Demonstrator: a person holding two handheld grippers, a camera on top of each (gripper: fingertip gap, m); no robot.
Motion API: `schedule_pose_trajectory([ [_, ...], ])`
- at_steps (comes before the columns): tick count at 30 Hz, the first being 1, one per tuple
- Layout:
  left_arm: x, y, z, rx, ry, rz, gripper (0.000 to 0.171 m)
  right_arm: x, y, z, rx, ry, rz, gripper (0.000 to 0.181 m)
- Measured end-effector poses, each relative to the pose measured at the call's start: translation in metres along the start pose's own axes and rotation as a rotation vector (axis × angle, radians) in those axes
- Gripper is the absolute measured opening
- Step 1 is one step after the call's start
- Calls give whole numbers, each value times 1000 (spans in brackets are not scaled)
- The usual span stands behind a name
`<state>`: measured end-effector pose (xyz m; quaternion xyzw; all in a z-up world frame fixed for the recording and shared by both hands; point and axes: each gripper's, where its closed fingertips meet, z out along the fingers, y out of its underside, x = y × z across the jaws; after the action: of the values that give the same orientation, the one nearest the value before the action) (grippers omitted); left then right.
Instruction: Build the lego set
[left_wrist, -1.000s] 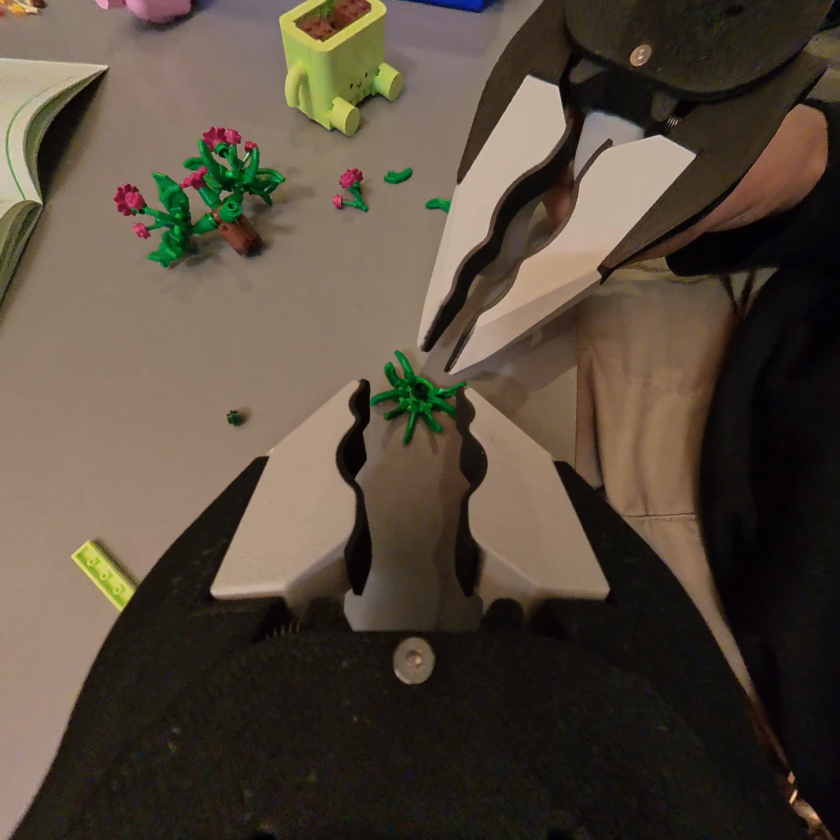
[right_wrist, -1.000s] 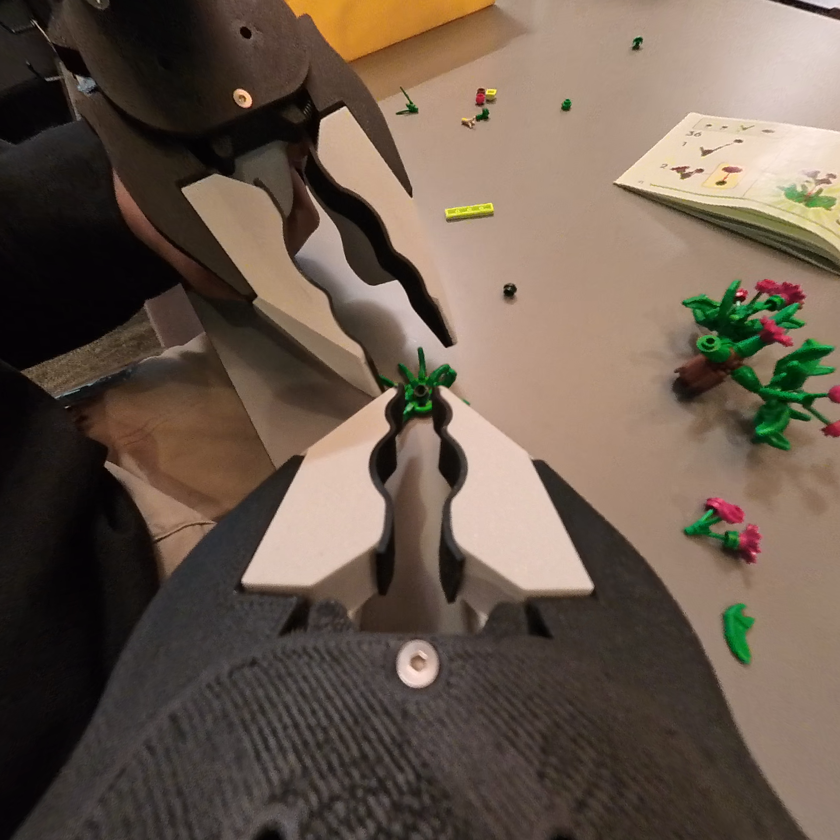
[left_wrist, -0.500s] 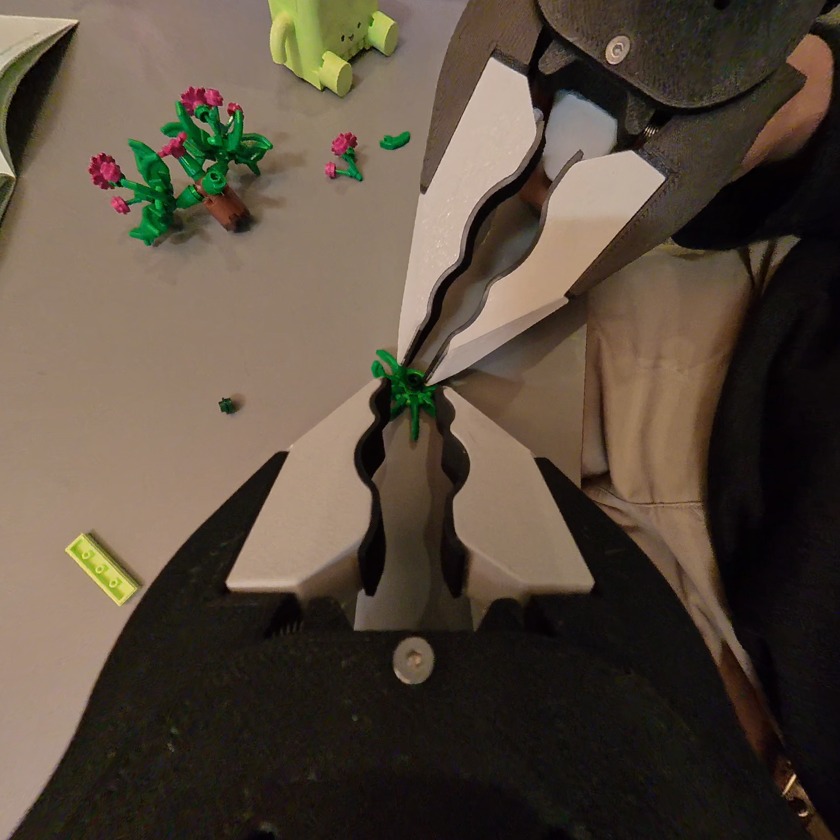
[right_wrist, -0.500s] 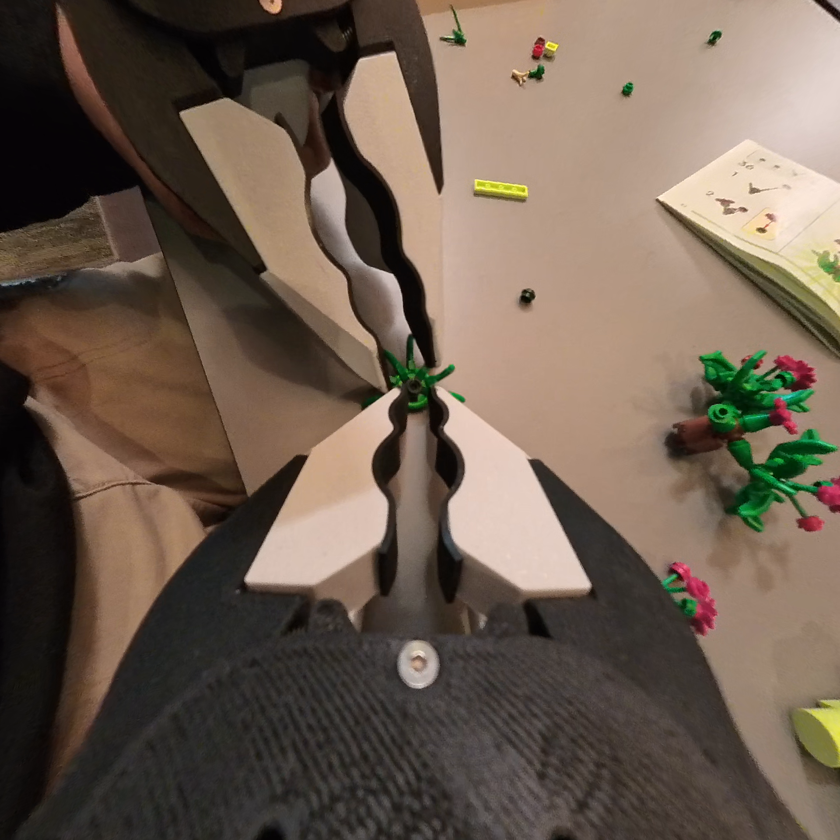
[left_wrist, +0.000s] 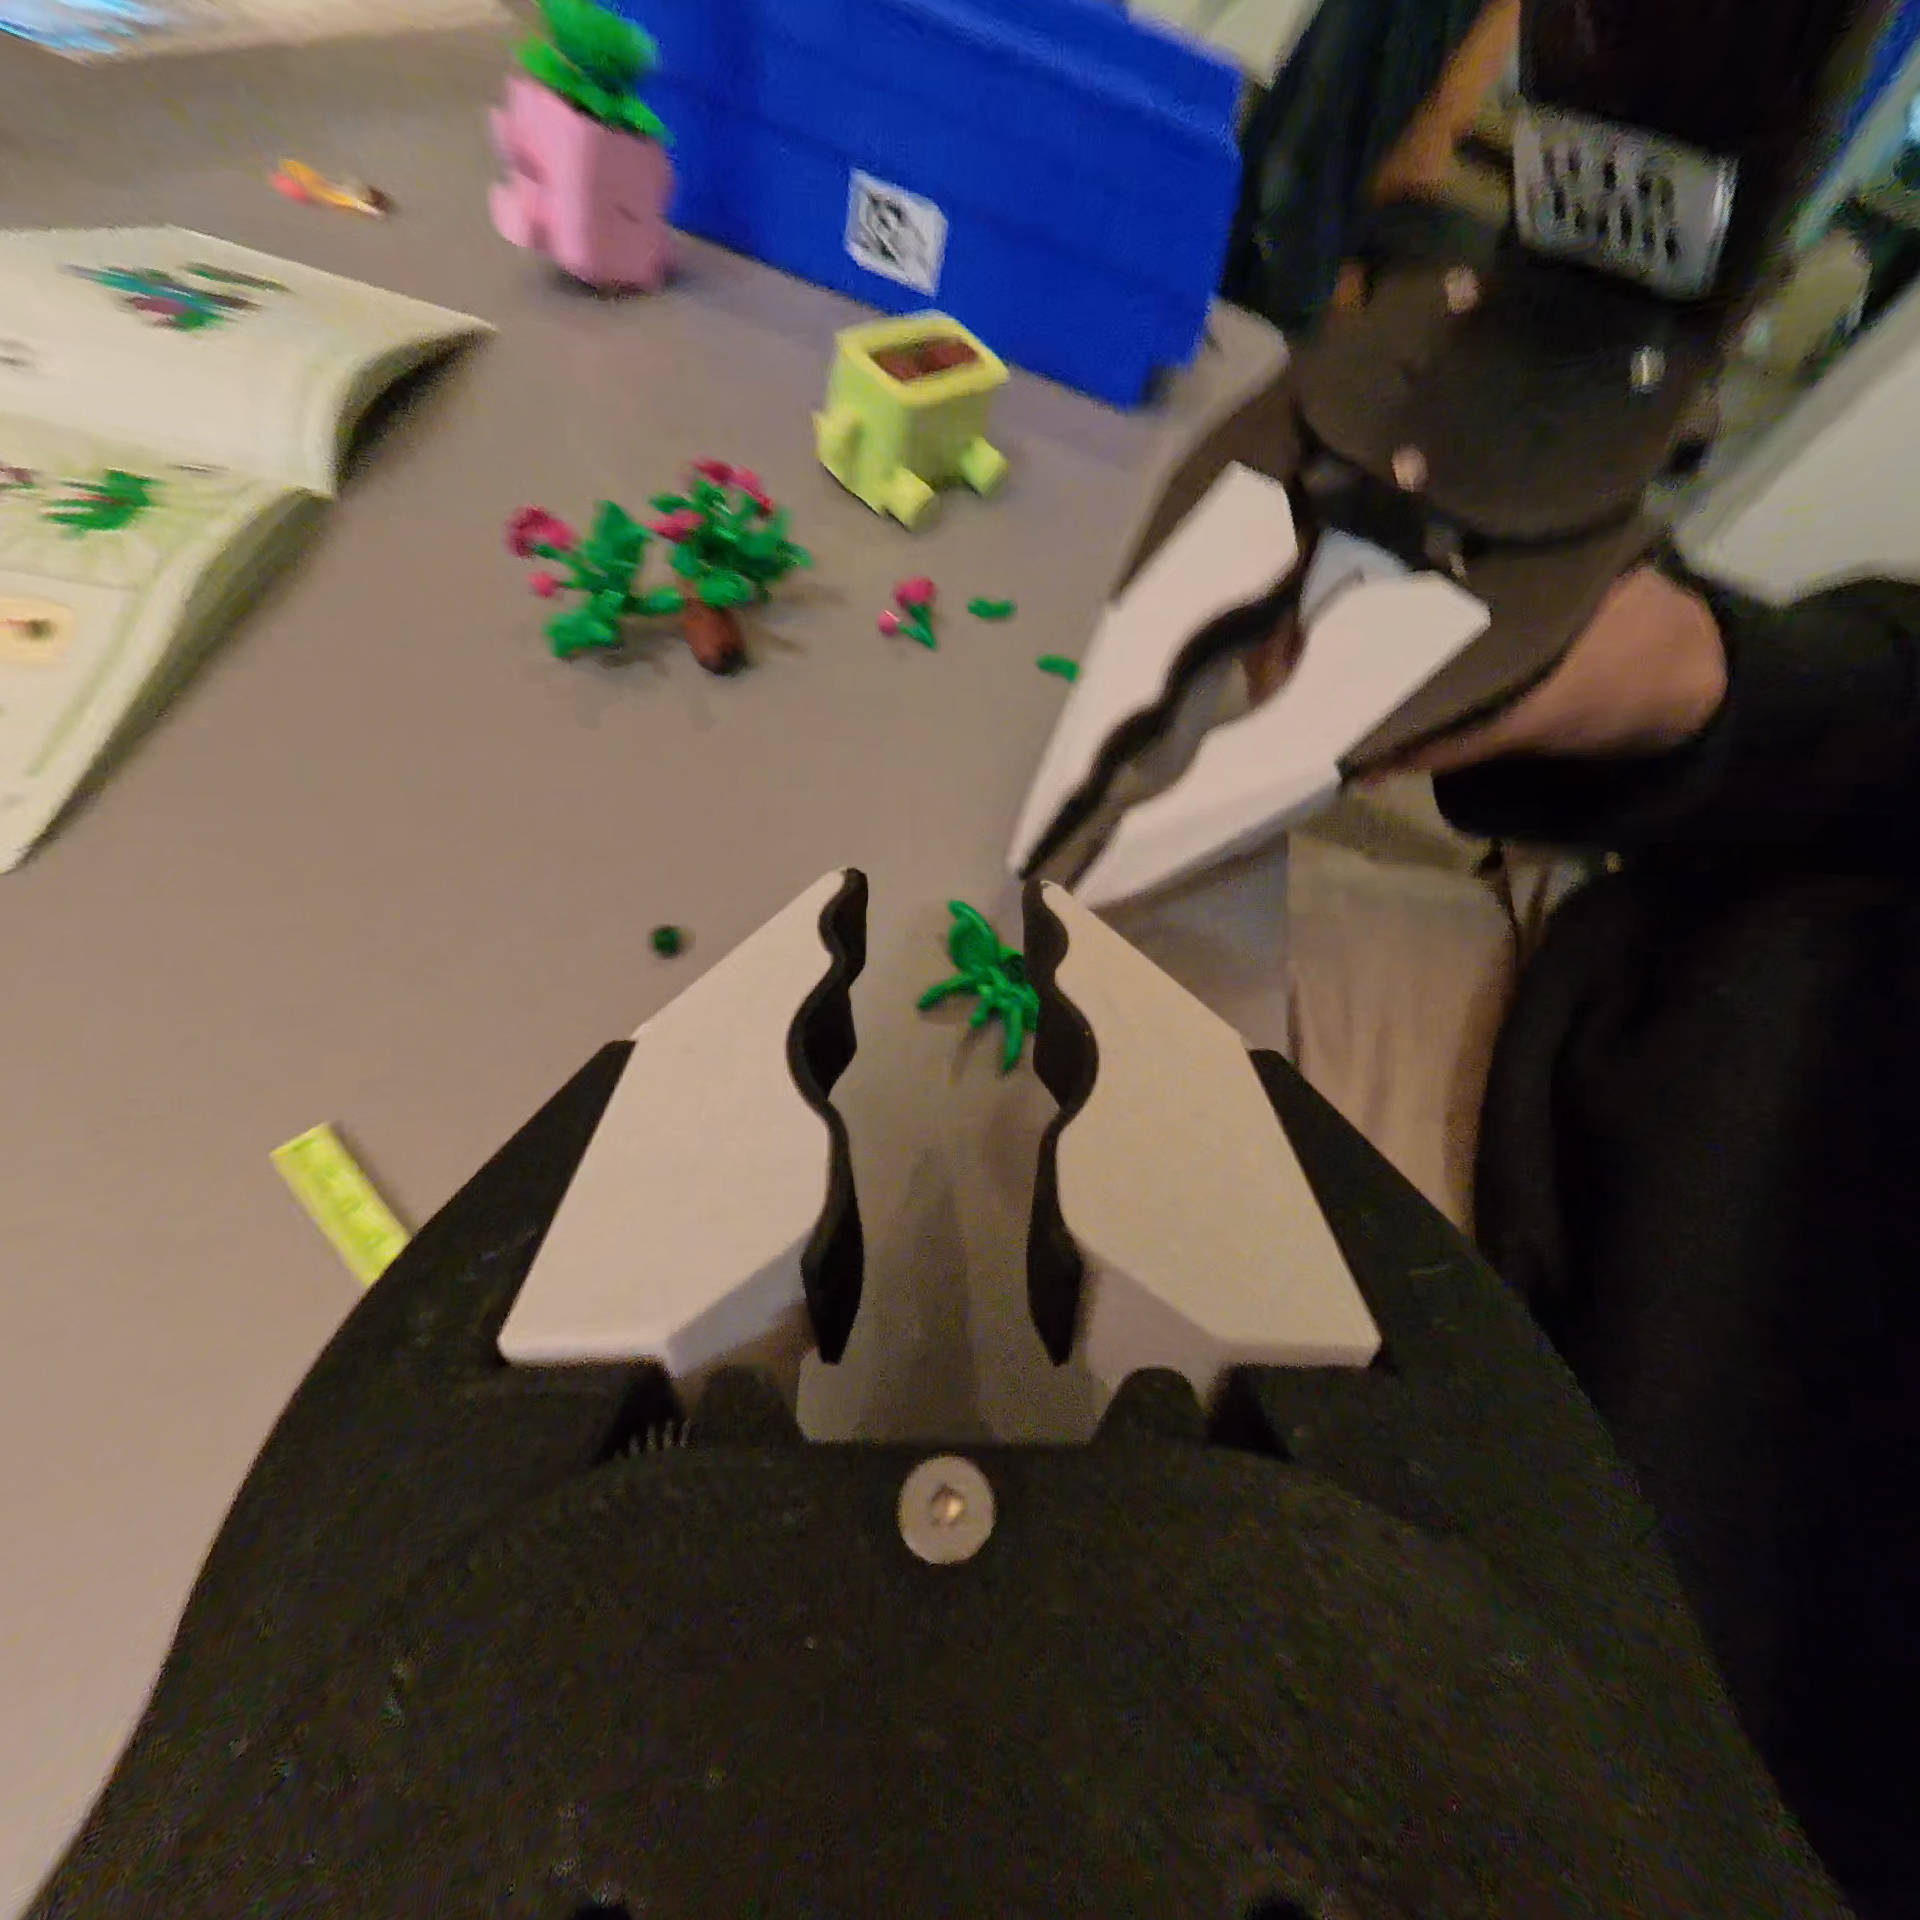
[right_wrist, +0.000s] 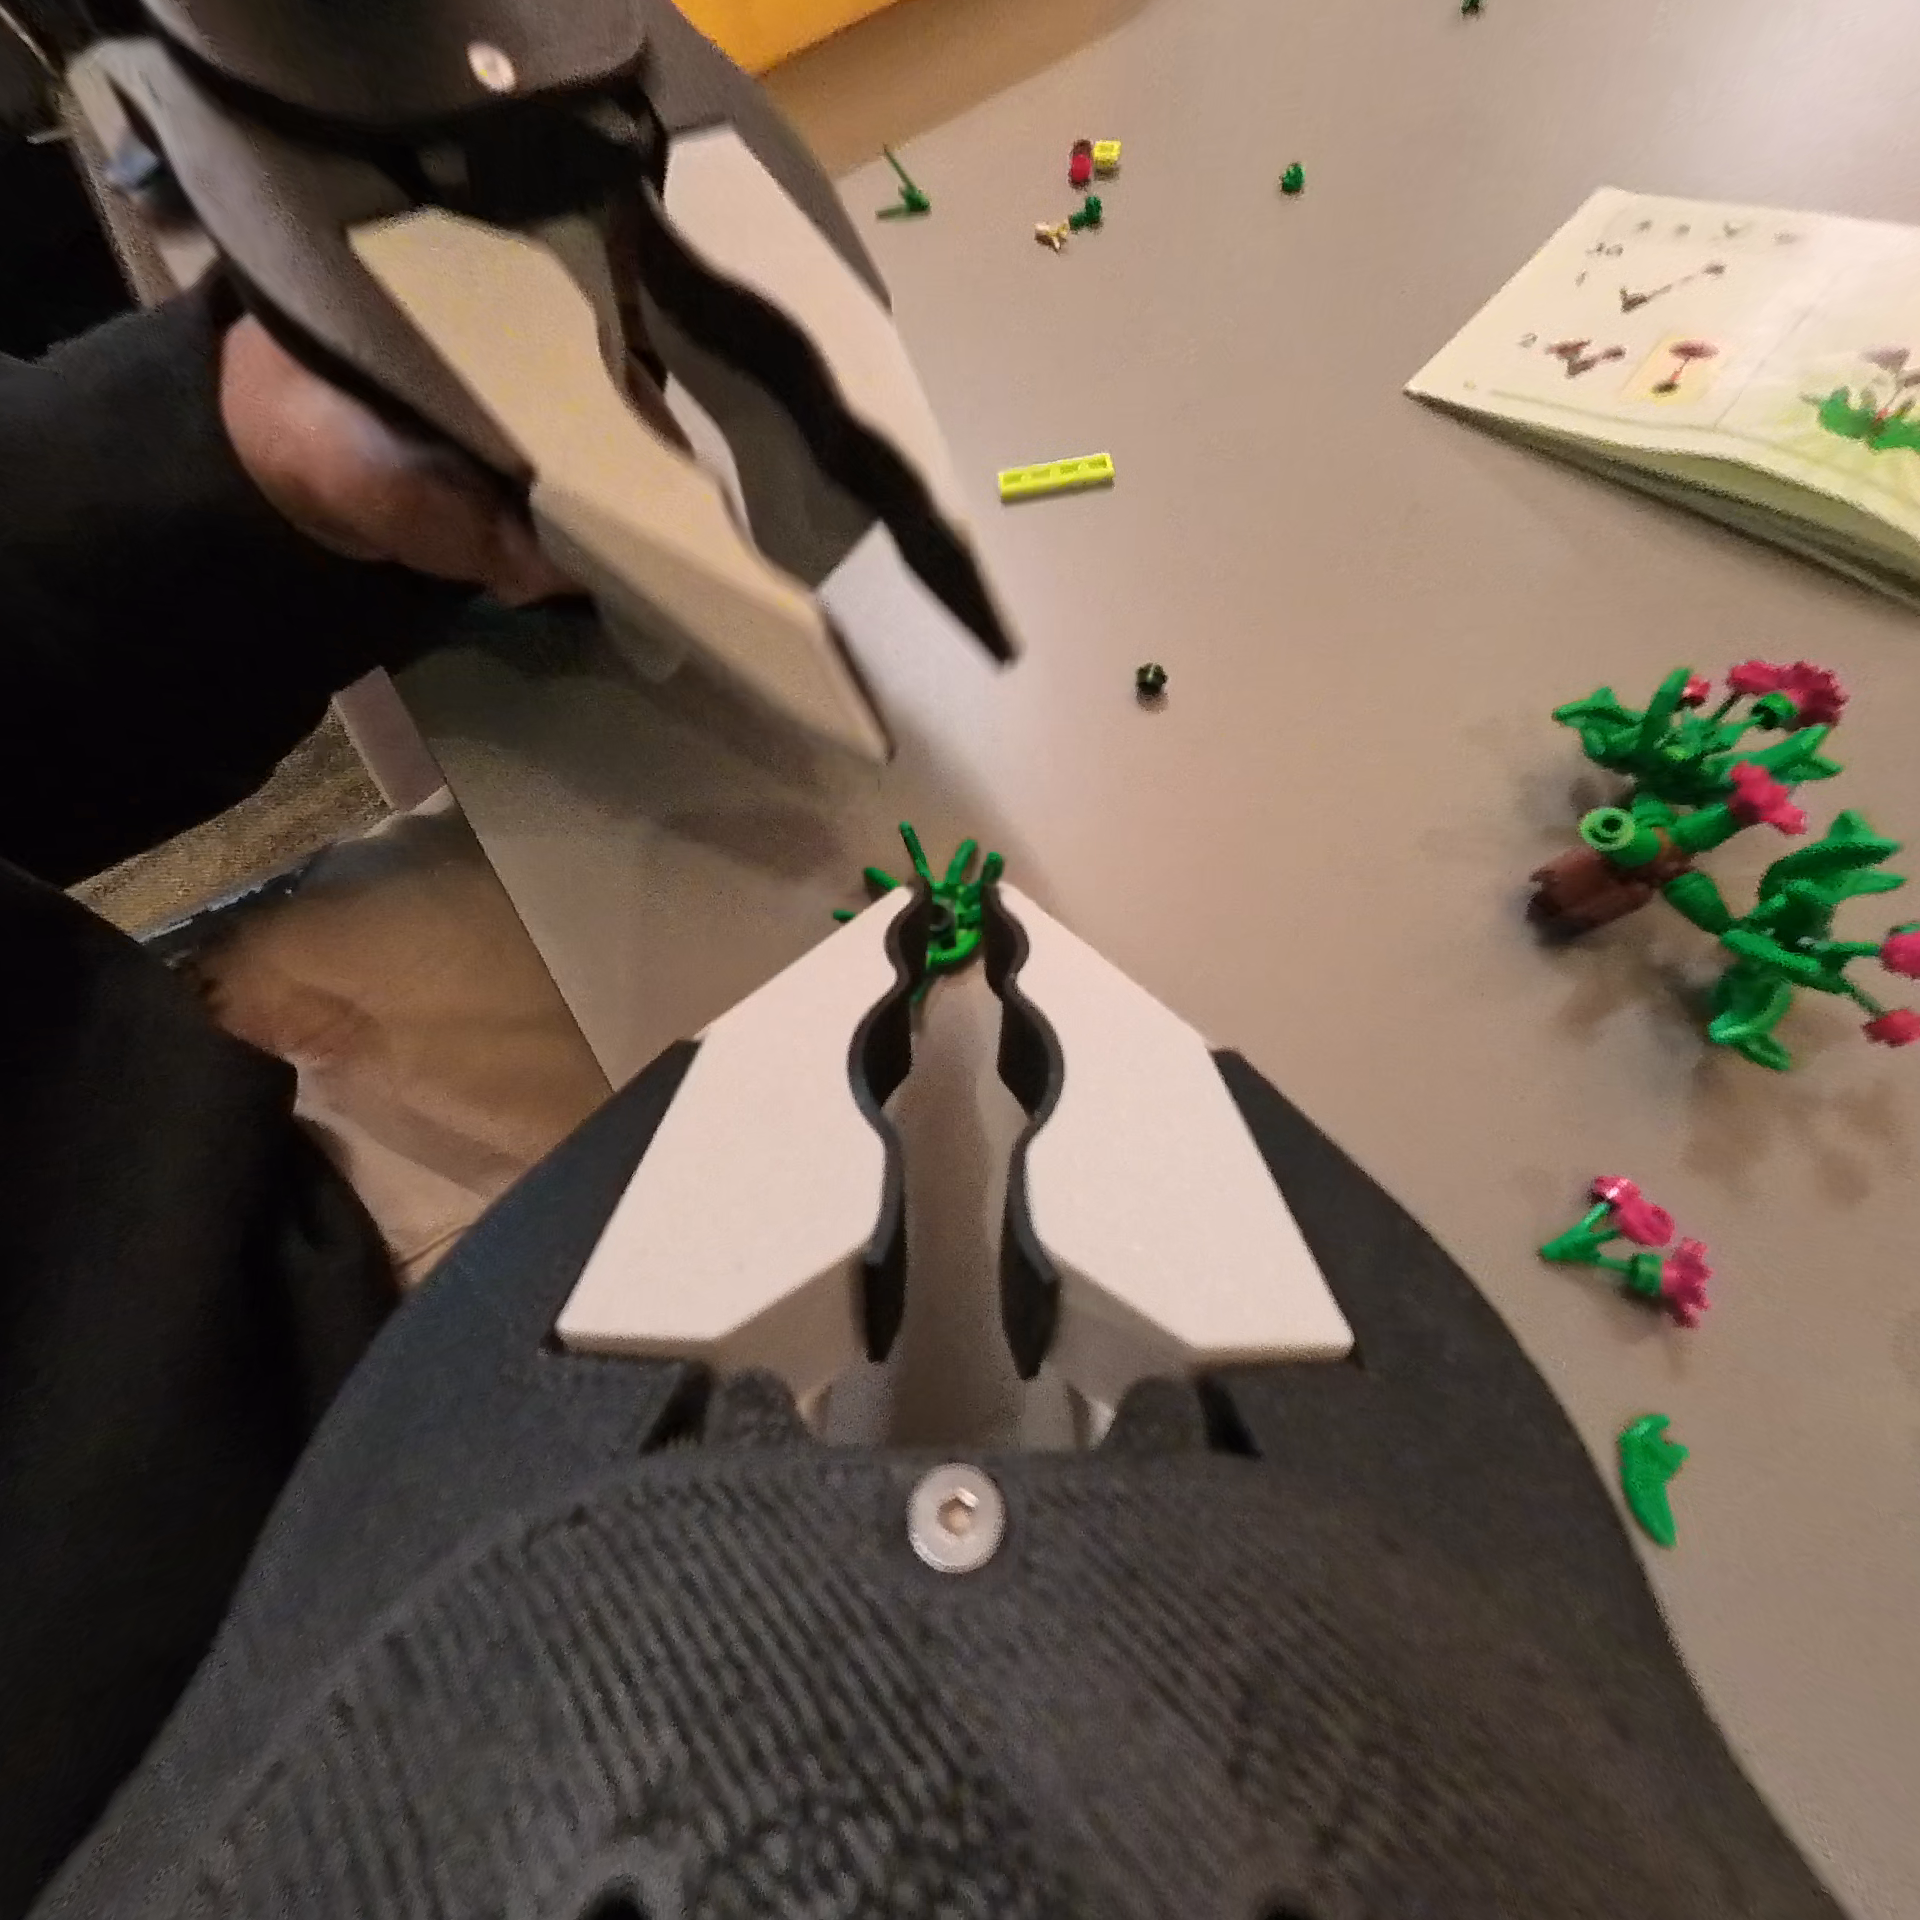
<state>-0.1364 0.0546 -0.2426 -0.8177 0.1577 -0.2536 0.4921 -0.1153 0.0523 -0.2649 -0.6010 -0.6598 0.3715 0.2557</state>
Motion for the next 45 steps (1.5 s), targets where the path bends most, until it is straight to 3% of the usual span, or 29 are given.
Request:
schedule_pose_trajectory([
  [6, -33, -20, -32, 195, -94, -135, 27, 13, 27, 8, -137, 70, 107, 9],
  [13, -37, -26, -38, 263, -66, -203, 27, -4, 11, 11, -29, -163, 339, 27],
  [21, -36, -23, -33, 241, -68, -196, 27, -4, 15, 21, -116, -41, 148, 20],
  [26, -32, -24, -31, 250, -38, -205, 31, -6, 6, 19, -33, -86, 136, 14],
  [31, -22, -26, -27, 276, 106, -316, 47, 1, -14, 0, 124, -78, 114, 14],
  [35, 4, -40, -25, 348, 379, -486, 59, 4, -46, -28, 329, -16, 11, 14],
  [37, 18, -51, -27, 407, 548, -585, 57, 4, -56, -39, 385, 29, -51, 14],
  [40, 29, -49, -19, 380, 721, -757, 44, 1, -61, -45, 393, 98, -158, 14],
  [43, 39, -54, -19, 396, 814, -797, 33, -3, -61, -43, 362, 153, -238, 14],
  [45, 42, -47, -8, 339, 737, -756, 31, -7, -61, -42, 343, 172, -278, 12],
])
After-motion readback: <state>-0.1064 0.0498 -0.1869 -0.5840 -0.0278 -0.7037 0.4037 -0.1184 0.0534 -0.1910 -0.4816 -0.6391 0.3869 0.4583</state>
